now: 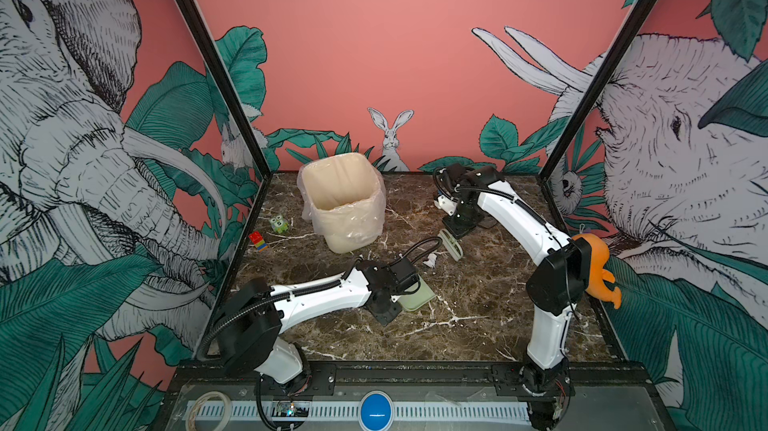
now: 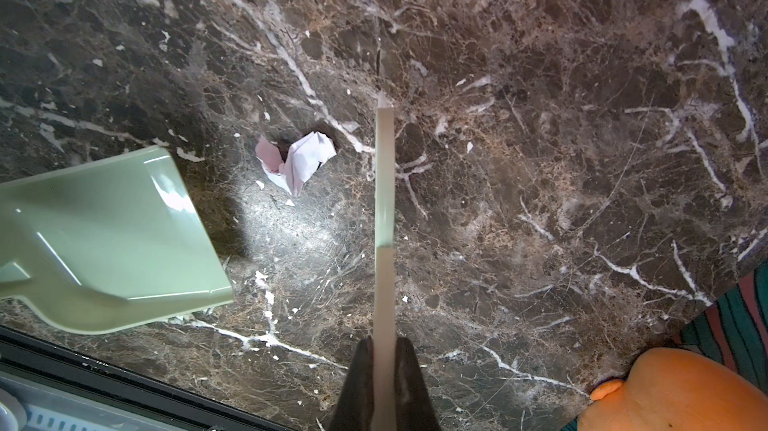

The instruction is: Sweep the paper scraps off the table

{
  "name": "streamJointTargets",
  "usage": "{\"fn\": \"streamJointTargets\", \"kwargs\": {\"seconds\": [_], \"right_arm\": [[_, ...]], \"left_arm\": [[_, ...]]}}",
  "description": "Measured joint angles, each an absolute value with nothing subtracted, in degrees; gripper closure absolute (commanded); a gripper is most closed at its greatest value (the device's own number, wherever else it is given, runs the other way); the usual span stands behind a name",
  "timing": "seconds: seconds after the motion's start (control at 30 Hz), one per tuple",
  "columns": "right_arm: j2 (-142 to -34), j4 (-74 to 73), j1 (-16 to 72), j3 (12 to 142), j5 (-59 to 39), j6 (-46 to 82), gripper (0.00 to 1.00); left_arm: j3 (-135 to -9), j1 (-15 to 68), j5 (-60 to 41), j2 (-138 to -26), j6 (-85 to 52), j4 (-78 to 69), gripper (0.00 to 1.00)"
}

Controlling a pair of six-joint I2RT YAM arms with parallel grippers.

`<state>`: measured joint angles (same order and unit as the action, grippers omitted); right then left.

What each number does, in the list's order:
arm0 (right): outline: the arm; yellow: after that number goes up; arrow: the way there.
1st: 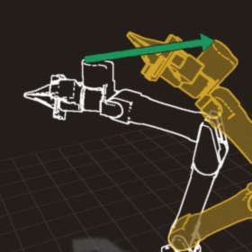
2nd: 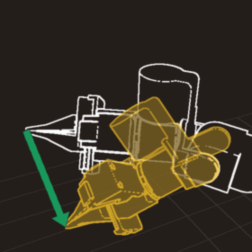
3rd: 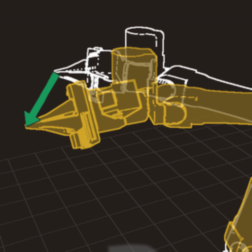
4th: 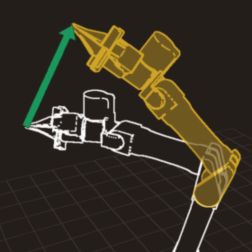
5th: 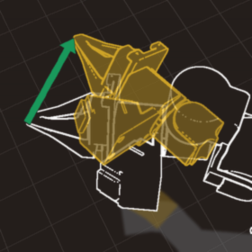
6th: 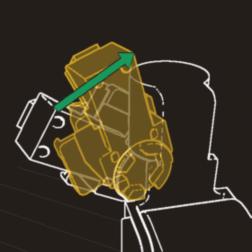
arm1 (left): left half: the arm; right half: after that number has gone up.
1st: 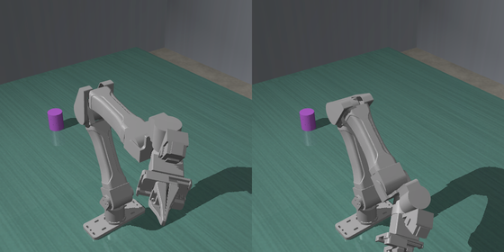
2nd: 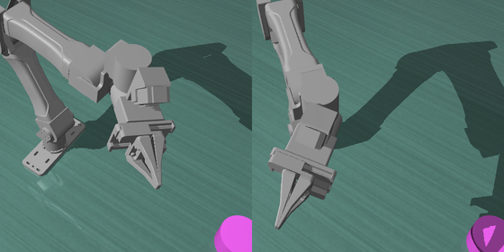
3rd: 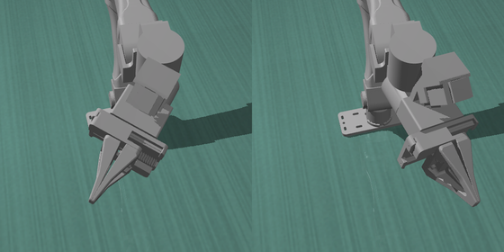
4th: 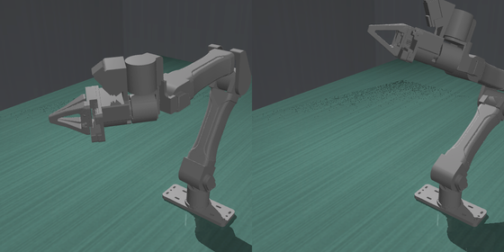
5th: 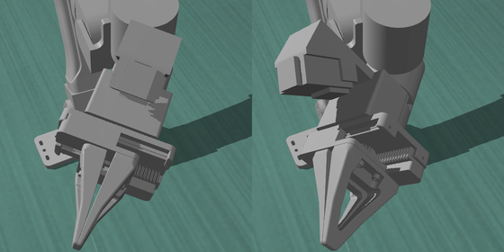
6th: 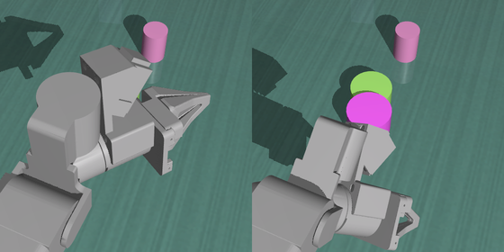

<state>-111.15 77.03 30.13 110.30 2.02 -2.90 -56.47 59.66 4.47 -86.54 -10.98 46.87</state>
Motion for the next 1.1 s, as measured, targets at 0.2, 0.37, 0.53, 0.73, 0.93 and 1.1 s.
{"fn": "streamJointTargets", "kwargs": {"seconds": [0.2,0.37,0.53,0.73,0.93,1.1], "right_arm": [[-113.78,78.59,31.62,112.14,3.55,-3.51,1.0],[-115.24,79.33,32.34,113.21,4.64,-4.12,1.0],[-116.27,80.07,32.91,113.56,5.56,-4.54,1.0],[-116.86,80.51,33.89,113.54,5.58,-4.69,1.0],[-117.23,80.68,35.0,113.54,5.76,-4.73,1.0],[-117.3,80.88,35.81,113.43,5.82,-4.71,1.0]], "left_arm": [[-56.55,58.24,3.53,-89.43,-11.0,44.16,1.0],[-57.06,57.6,3.14,-91.66,-11.0,43.53,1.0],[-58.26,56.86,2.33,-93.21,-11.0,43.33,1.0],[-59.31,56.62,1.8,-93.49,-10.94,43.4,1.0],[-60.18,56.12,0.78,-94.7,-10.68,44.05,1.0],[-60.99,55.72,0.03,-95.09,-10.39,45.08,1.0]]}}
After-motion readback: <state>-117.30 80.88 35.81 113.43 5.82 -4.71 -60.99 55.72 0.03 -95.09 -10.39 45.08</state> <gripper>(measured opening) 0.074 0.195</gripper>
